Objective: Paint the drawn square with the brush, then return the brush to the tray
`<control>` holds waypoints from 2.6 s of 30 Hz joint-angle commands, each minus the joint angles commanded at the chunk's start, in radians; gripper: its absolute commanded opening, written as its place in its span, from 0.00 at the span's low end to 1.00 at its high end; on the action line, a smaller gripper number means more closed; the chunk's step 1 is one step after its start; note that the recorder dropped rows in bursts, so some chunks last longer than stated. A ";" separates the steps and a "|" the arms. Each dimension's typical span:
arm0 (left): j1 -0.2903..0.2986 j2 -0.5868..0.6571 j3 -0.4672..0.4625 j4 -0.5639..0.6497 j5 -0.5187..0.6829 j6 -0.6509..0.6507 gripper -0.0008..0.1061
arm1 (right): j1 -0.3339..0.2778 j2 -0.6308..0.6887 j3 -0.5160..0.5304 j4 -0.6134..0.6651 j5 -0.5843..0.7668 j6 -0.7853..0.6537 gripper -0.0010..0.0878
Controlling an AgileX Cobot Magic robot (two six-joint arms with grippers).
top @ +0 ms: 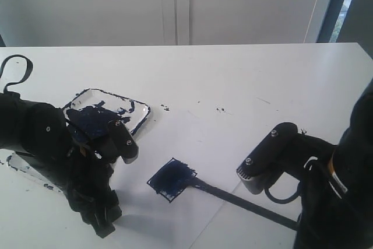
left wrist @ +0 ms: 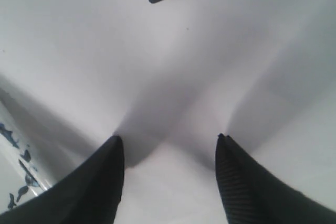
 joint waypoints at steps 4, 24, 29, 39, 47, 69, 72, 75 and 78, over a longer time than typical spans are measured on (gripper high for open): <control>0.000 0.000 0.000 0.000 0.000 0.000 0.54 | 0.000 0.000 0.000 0.000 -0.001 0.002 0.01; 0.000 0.000 0.000 0.000 -0.005 0.000 0.54 | 0.000 0.000 0.000 0.215 -0.010 -0.125 0.01; 0.000 0.000 0.000 -0.002 -0.005 0.000 0.54 | 0.000 0.000 0.000 0.230 0.002 -0.132 0.01; 0.000 0.000 0.000 -0.002 -0.005 0.000 0.54 | 0.000 0.000 0.000 0.241 0.013 -0.145 0.01; 0.000 0.000 0.000 -0.002 -0.005 0.000 0.54 | 0.000 0.000 0.000 0.241 -0.020 -0.149 0.01; 0.000 0.000 0.000 -0.004 -0.006 0.000 0.54 | 0.000 0.008 -0.081 0.181 -0.171 -0.130 0.01; 0.000 0.000 0.000 -0.004 -0.002 -0.002 0.54 | 0.000 -0.003 -0.113 0.181 -0.139 -0.130 0.01; 0.000 0.000 0.000 -0.004 -0.002 -0.010 0.54 | 0.000 -0.026 -0.126 0.180 -0.123 -0.130 0.01; 0.000 -0.028 0.000 -0.004 0.010 -0.027 0.54 | 0.000 -0.056 -0.126 0.159 -0.121 -0.109 0.01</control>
